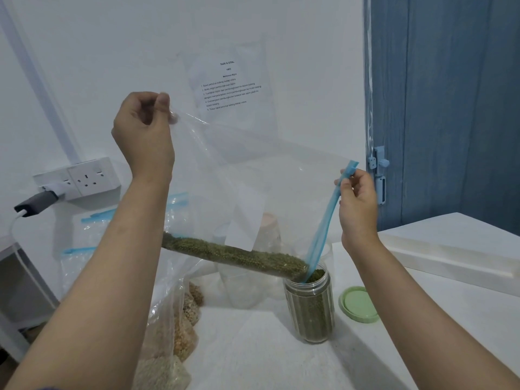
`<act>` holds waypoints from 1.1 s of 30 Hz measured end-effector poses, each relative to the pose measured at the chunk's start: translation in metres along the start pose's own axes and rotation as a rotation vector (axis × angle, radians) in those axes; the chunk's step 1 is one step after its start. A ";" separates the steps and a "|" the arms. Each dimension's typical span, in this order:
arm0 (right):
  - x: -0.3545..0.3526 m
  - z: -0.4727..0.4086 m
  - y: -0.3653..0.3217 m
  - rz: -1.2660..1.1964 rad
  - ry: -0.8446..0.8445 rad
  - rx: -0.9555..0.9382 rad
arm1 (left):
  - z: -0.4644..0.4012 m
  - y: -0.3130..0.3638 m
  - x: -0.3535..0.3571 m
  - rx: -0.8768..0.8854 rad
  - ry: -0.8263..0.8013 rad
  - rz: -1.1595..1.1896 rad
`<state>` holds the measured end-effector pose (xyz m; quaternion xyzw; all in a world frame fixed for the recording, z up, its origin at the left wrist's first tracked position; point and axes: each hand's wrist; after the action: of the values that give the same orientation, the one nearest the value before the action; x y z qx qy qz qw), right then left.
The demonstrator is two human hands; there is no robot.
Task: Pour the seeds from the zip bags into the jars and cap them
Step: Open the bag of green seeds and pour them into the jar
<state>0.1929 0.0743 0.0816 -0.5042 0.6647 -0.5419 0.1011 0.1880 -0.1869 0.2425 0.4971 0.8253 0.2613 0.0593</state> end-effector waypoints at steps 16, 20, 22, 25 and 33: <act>0.015 -0.002 -0.002 0.006 -0.059 -0.016 | 0.001 -0.015 -0.022 -0.045 0.040 -0.008; 0.020 -0.002 -0.003 0.017 -0.068 -0.024 | 0.002 -0.020 -0.028 -0.051 0.059 -0.009; 0.021 -0.001 -0.004 0.021 -0.076 -0.024 | 0.002 -0.023 -0.030 -0.049 0.063 -0.009; 0.023 -0.002 -0.004 0.017 -0.091 -0.018 | 0.000 -0.026 -0.033 -0.057 0.062 -0.005; 0.027 -0.005 -0.004 0.021 -0.099 -0.013 | -0.006 -0.025 -0.032 -0.052 0.060 -0.008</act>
<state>0.1793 0.0564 0.0980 -0.5241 0.6675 -0.5111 0.1360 0.1818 -0.2253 0.2306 0.4839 0.8216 0.2973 0.0484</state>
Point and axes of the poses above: each hand's wrist, its own z-axis away from the middle knuckle, its own x-axis out of the palm, y = z × x, and after that the axes turned 1 degree about -z, right-handed
